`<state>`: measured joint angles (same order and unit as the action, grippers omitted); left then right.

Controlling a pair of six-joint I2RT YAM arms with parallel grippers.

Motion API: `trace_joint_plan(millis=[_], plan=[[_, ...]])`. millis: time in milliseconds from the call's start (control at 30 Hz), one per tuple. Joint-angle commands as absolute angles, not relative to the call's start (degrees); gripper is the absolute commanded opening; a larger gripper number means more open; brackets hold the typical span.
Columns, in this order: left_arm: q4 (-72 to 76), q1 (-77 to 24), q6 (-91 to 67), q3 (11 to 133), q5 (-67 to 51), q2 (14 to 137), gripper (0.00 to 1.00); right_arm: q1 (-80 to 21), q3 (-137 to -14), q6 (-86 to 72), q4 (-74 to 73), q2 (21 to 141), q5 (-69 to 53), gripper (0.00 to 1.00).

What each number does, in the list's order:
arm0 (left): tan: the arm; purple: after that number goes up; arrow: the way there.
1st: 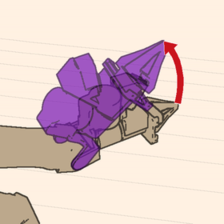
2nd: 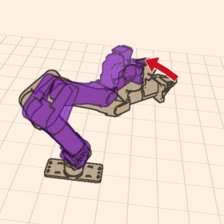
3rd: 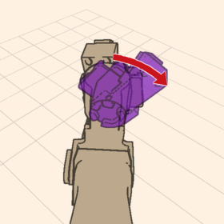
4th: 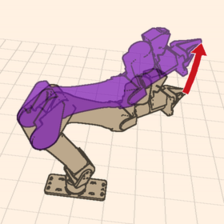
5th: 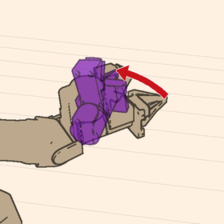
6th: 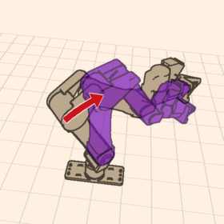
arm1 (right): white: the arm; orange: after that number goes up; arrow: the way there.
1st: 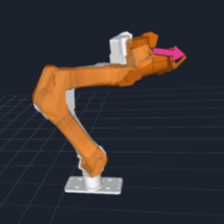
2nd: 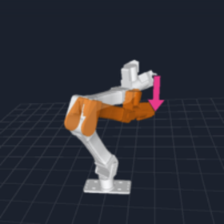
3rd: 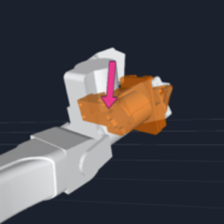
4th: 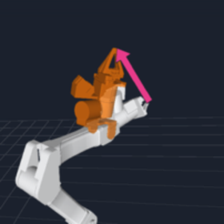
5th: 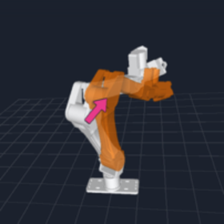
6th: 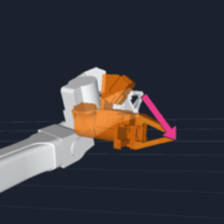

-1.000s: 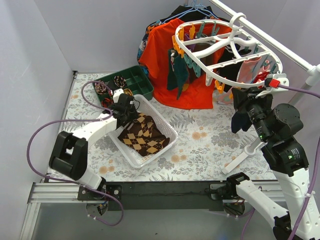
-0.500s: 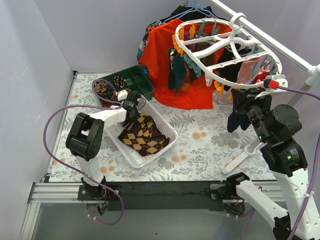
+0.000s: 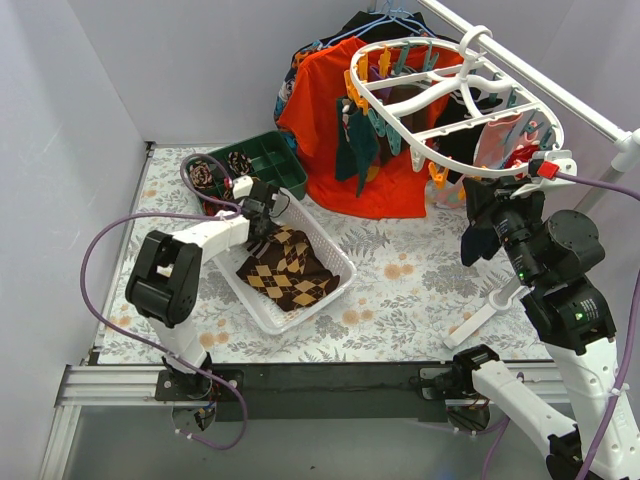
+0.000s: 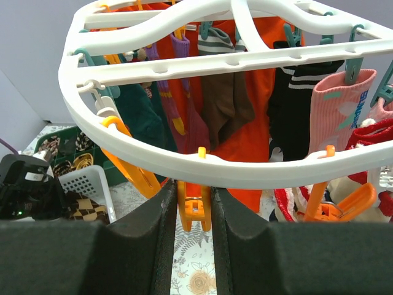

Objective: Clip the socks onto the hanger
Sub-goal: Pick up the sock from the bin.

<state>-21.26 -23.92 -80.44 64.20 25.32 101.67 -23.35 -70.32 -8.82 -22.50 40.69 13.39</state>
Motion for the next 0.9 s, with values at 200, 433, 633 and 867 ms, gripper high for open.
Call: trace_joint_plan(millis=[200, 433, 633, 867], plan=[[-19.5, -28.8, -66.5, 64.8, 26.9, 87.8, 0.00, -23.6, -70.6, -8.7, -20.8, 40.4, 13.7, 0.01], [-7.1, -35.6, -48.4, 62.0, 25.1, 75.7, 0.00, -23.6, -70.9, -8.8, -20.8, 40.6, 13.4, 0.01], [-0.4, -38.9, -33.8, 64.9, 13.4, 68.2, 0.00, -23.6, -71.5, -9.0, -20.7, 41.1, 13.2, 0.01], [3.3, -41.0, -25.7, 71.1, -3.8, 66.1, 0.00, -23.6, -71.8, -9.4, -20.7, 41.5, 12.6, 0.01]])
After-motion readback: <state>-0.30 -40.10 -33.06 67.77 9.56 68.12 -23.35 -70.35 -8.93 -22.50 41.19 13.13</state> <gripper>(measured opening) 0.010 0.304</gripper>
